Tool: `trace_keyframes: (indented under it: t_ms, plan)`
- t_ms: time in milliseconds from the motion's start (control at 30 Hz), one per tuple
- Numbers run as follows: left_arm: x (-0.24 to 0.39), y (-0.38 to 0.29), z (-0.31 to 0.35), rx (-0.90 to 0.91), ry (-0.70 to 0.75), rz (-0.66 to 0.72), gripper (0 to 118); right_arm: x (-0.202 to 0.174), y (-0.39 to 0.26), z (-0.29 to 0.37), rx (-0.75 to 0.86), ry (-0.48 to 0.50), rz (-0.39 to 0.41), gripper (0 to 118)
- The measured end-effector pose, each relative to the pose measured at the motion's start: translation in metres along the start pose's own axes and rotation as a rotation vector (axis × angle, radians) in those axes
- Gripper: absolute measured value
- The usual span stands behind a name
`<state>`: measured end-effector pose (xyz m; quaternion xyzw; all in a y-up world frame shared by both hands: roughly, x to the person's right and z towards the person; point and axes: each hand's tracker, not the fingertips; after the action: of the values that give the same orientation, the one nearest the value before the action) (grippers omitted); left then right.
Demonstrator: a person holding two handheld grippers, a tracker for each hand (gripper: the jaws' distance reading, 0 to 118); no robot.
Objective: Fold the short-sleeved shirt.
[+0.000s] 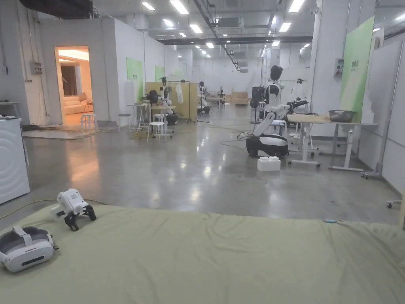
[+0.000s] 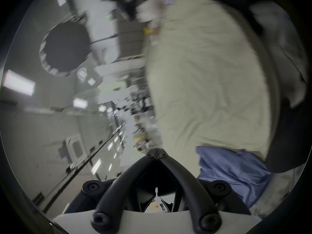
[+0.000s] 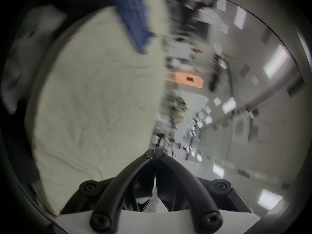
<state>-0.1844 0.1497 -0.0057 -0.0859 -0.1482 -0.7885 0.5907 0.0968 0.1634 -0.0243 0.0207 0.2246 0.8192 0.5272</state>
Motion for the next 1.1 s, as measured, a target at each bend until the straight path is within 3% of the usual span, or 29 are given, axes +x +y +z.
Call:
trace_keyframes:
  t_ms: [67, 133, 167, 233, 267, 300, 367, 400, 433, 467, 600, 1100]
  plan:
    - [-0.02, -0.002, 0.006, -0.017, 0.05, 0.222, 0, 0.003, 0.001, -0.001, -0.005, -0.007, -0.079, 0]
    - [-0.076, -0.011, 0.007, -0.1, 0.175, 0.728, 0, 0.027, -0.011, -0.001, -0.045, -0.08, -0.41, 0]
    - [-0.103, -0.026, 0.012, -0.087, 0.198, 0.953, 0, 0.044, -0.018, -0.002, -0.065, -0.11, -0.596, 0]
    - [-0.138, -0.062, 0.026, 0.042, 0.215, 1.454, 0, 0.072, -0.048, 0.006, -0.094, -0.247, -1.089, 0]
    - [-0.14, -0.075, 0.033, 0.12, 0.218, 1.637, 0, 0.077, -0.061, 0.01, -0.1, -0.296, -1.298, 0]
    - [-0.131, -0.094, 0.038, 0.223, 0.239, 1.879, 0, 0.078, -0.078, 0.015, -0.089, -0.349, -1.606, 0]
    - [-0.106, -0.107, 0.038, 0.317, 0.266, 2.097, 0, 0.06, -0.101, 0.022, -0.012, -0.356, -1.989, 0]
    - [-0.099, -0.109, 0.037, 0.287, 0.243, 2.109, 0, 0.051, -0.109, 0.023, 0.038, -0.343, -2.139, 0]
    - [-0.094, -0.108, 0.037, 0.309, 0.232, 2.087, 0, 0.045, -0.112, 0.024, 0.043, -0.351, -2.182, 0]
    - [-0.093, -0.1, 0.037, 0.338, 0.233, 2.036, 0, 0.042, -0.113, 0.027, 0.043, -0.377, -2.172, 0]
    - [-0.099, -0.093, 0.039, 0.273, 0.223, 1.966, 0, 0.04, -0.117, 0.034, -0.031, -0.412, -2.011, 0]
    - [-0.111, -0.087, 0.041, 0.231, 0.248, 1.896, 0, 0.03, -0.129, 0.044, 0.001, -0.377, -1.996, 0]
